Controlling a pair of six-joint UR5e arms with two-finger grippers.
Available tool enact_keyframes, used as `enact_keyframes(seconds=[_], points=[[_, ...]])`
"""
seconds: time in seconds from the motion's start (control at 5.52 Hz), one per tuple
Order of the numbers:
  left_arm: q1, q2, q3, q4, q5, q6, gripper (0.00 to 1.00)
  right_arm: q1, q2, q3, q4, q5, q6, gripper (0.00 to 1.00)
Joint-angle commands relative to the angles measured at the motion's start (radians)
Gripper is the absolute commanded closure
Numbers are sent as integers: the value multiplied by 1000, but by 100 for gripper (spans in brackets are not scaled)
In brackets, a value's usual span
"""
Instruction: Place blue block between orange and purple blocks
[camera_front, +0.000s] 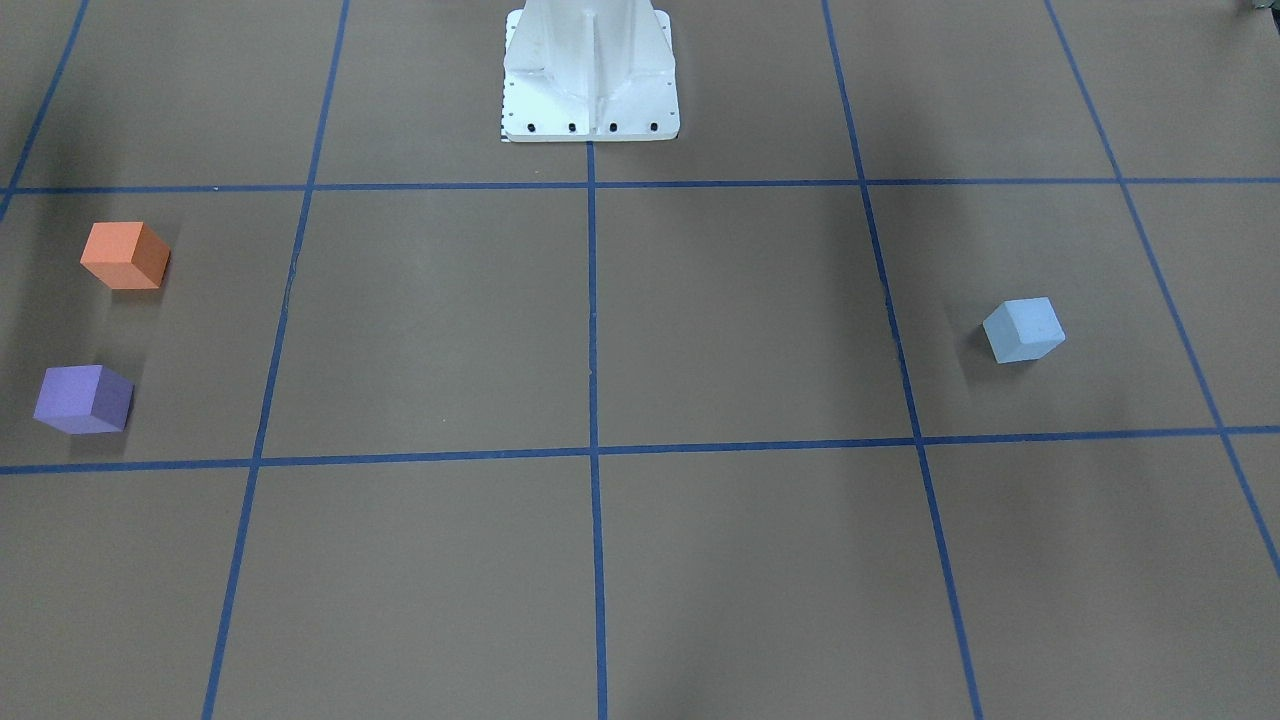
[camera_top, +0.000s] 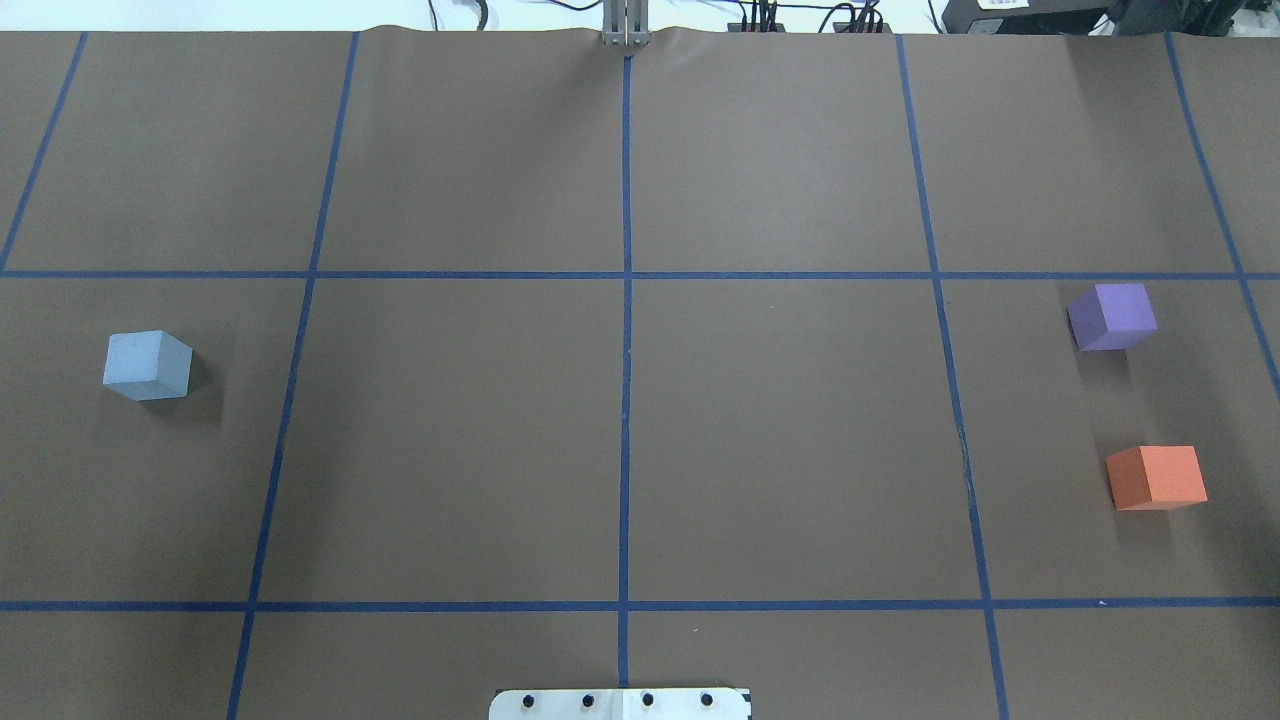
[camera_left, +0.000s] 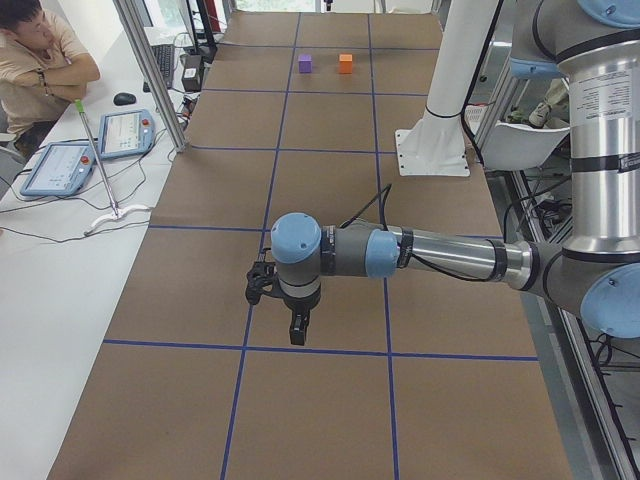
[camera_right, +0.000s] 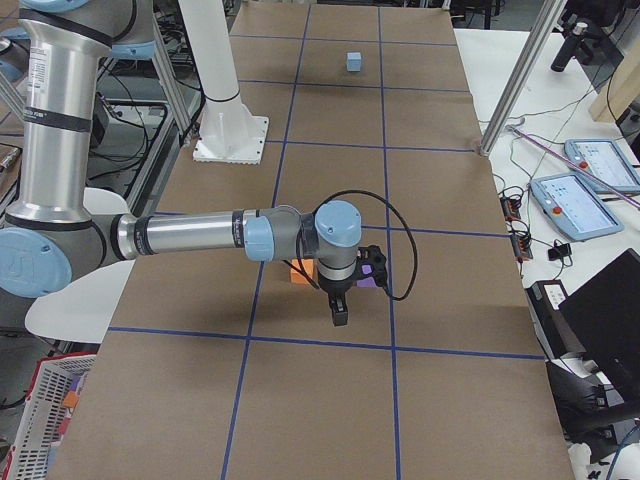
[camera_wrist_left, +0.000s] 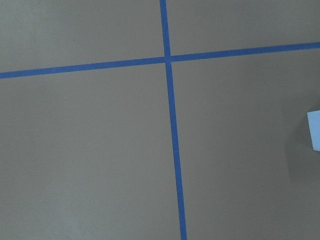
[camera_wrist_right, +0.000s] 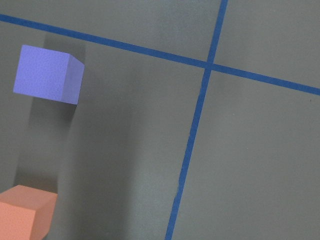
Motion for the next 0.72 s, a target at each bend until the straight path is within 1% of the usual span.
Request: enact_keyframes(seconds=[0.0,0.18,0.36,0.54], points=[[3,-3,0,-40,8,5,0,0,3,3,1,0,-2,0],[3,-8,-1,-48,9,-1,0,0,9,17,5,-11,-3,0],[3,-9,0,-93,6,-8,0,0,14,18,7,-8,0,0],[3,-21,6,-208,9,-6,0,0,20,12,93,-6,0,0]])
